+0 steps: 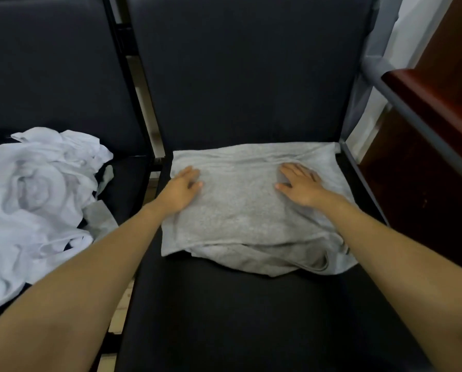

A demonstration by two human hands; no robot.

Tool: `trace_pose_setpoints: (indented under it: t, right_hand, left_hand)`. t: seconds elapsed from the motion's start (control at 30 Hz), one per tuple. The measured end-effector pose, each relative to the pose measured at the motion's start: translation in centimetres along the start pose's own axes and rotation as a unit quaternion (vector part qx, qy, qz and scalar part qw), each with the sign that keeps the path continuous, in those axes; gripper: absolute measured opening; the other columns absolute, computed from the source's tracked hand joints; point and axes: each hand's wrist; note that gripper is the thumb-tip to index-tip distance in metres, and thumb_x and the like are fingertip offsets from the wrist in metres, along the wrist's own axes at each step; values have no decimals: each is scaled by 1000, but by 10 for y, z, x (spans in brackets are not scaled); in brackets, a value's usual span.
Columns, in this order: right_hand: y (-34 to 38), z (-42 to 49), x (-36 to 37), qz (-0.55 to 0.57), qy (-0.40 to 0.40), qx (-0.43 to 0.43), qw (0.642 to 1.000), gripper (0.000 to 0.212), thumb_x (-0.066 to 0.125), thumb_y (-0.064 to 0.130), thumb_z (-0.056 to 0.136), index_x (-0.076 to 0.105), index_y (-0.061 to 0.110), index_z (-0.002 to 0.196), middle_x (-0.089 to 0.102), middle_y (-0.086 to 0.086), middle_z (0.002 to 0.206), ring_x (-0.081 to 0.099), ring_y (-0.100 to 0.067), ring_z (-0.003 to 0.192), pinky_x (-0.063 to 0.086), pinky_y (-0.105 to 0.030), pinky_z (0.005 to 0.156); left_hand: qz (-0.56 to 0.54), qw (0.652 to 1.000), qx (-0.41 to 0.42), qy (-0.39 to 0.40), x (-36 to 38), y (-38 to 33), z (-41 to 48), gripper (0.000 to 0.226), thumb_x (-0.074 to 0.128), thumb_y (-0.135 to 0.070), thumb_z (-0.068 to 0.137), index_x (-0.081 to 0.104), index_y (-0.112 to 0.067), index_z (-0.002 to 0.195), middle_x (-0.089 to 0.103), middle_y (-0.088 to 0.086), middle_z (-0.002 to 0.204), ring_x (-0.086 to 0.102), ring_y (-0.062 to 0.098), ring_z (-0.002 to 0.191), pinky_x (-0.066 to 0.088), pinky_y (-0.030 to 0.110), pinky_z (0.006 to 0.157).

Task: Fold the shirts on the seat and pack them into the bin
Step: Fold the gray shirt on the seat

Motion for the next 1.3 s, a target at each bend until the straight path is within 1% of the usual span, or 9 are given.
trace_pose_setpoints:
  t: [0.13,0.27,0.43,0.57,0.67,0.77,1.03,1.2,1.3]
  right_hand:
    - [23,-30,1,67,-101,-96,988,44,49,30,98,43,15,139,38,-8,145,25,-25,137,21,-35,113]
    - [47,-95,22,124,-152,-151,969,13,60,13,89,62,4,98,59,-13,101,53,-29,102,43,-34,88]
    - [74,-152,52,1,-69,-133,989,42,54,34,93,49,15,129,52,-5,124,45,-23,117,40,-34,96]
    - [84,-153,66,47,-109,-103,988,34,57,23,93,55,13,126,56,-8,119,54,-28,110,43,-36,92]
    - [72,-157,65,64,-175,-260,947,12,67,9,80,68,11,91,62,-5,91,58,-23,85,47,-34,75]
    - [51,-182,51,51,-80,-360,928,8,56,16,87,64,15,86,62,3,89,55,-12,83,46,-28,76]
    - [18,-211,26,33,141,-258,955,19,66,37,85,63,24,99,62,14,96,58,-5,90,50,-33,83]
    - [74,-201,41,32,41,-151,987,57,57,57,85,51,19,127,56,0,121,54,-19,110,45,-31,88]
    - [101,-193,61,35,8,-125,992,51,60,48,88,51,12,123,52,-6,124,47,-24,115,36,-29,85]
  left_hand:
    - [-80,984,59,-145,-2,-5,-30,35,54,-13,95,52,-9,130,44,8,135,45,20,123,27,10,92]
    - [-41,992,66,-95,13,-3,-87,29,65,-24,89,61,-11,115,47,1,116,42,10,107,26,10,89]
    - [3,988,119,-97,30,-4,-148,28,59,-20,93,62,-8,118,54,5,117,49,20,112,36,22,96]
    - [-8,995,97,-33,20,-29,-147,40,35,-28,103,50,-9,135,52,7,136,44,21,128,26,23,106]
    - [70,993,57,81,10,-37,-130,52,19,-40,103,45,-13,139,45,6,145,39,20,133,24,33,113]
    - [134,983,18,127,3,-33,-113,55,12,-46,102,34,-21,146,33,2,153,29,20,140,19,39,115]
    - [85,993,12,86,10,-36,-100,59,27,-55,98,37,-21,144,34,2,151,32,22,137,23,41,114]
    - [31,995,77,62,13,-29,-133,78,71,-48,79,36,-18,142,32,2,144,28,20,135,26,33,111]
    - [86,996,16,6,12,-16,-140,39,68,-29,84,55,-13,116,53,9,118,49,27,113,43,37,91]
Point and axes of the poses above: each hand's wrist, its own z-axis towards the middle knuckle, its own x-axis out of the palm, y = z × x
